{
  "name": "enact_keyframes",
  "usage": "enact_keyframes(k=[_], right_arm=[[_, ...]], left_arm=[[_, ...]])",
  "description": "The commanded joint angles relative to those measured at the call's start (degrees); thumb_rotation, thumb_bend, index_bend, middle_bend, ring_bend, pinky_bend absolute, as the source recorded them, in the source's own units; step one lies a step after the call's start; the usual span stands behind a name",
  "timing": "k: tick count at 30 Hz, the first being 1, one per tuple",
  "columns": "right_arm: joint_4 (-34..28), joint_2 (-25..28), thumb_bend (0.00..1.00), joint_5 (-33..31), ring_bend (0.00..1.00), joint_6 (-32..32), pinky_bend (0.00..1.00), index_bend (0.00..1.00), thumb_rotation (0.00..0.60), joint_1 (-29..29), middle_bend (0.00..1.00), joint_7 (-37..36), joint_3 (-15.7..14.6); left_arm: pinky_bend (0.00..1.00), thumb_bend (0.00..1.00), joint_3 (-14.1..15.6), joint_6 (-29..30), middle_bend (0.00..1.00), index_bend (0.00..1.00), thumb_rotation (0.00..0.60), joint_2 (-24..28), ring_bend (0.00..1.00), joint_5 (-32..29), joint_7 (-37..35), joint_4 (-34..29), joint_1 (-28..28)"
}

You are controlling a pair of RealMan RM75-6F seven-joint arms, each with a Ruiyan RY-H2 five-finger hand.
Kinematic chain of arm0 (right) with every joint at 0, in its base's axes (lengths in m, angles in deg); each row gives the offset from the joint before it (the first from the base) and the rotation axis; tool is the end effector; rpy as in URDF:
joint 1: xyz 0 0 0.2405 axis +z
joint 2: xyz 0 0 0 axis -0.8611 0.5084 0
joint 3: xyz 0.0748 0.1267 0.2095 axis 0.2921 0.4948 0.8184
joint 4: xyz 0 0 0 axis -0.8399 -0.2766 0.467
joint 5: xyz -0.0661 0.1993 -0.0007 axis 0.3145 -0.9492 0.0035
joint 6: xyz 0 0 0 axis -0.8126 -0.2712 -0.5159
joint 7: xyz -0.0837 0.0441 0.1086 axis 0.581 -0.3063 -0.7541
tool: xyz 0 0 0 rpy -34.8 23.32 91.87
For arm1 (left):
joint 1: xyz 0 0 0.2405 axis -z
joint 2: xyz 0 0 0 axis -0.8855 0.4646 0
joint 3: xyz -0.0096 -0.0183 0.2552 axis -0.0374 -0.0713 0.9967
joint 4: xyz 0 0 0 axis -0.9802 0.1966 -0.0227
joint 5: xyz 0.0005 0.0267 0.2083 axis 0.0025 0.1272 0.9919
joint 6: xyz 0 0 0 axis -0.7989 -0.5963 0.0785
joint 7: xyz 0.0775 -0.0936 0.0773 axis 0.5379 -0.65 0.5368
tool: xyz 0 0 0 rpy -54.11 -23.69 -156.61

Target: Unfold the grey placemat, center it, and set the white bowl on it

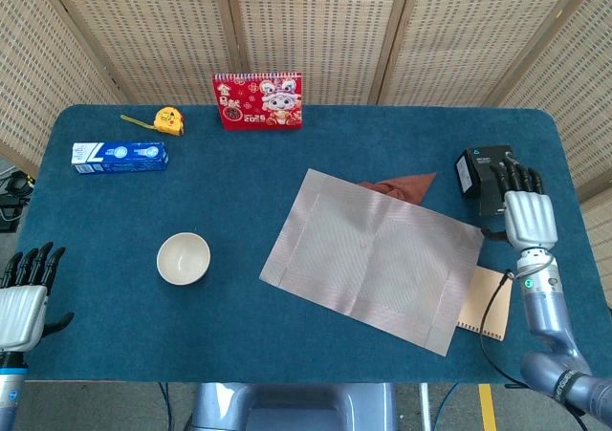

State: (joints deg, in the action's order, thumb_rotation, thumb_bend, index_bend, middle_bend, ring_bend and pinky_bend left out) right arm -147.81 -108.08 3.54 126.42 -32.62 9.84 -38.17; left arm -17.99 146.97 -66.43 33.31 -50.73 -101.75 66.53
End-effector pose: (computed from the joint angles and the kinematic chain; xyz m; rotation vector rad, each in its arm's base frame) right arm -0.2838 -0.3477 0.1413 1.3372 -0.8705 0.8243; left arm -0.3215 0.1720 0.1206 -1.4193 -0.8283 -0.6781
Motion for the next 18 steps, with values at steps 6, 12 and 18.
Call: enact_keyframes(k=[6,12,18], right_arm=[[-3.57,3.36,0.17,6.16,0.0,6.96,0.0,0.08,0.6,-6.99,0.0,-7.49,-4.02],[-5.06,3.8,0.15,11.3,0.0,11.91,0.0,0.08,0.6,-11.91,0.0,-11.48,-8.21],[-5.07,2.88,0.14,16.2,0.0,15.92,0.0,0.11,0.6,-15.15,0.0,-12.15,-11.69]], left_arm=[[0.0,0.12,0.13,0.02,0.0,0.0,0.6,-0.19,0.0,0.35,-0.04,0.12,0.05],[0.0,0.12,0.26,-0.31,0.0,0.0,0.6,-0.44,0.0,0.53,-0.21,0.24,0.21],[0.0,0.12,0.29,-0.87,0.0,0.0,0.6,-0.69,0.0,0.47,-0.6,0.51,0.45]])
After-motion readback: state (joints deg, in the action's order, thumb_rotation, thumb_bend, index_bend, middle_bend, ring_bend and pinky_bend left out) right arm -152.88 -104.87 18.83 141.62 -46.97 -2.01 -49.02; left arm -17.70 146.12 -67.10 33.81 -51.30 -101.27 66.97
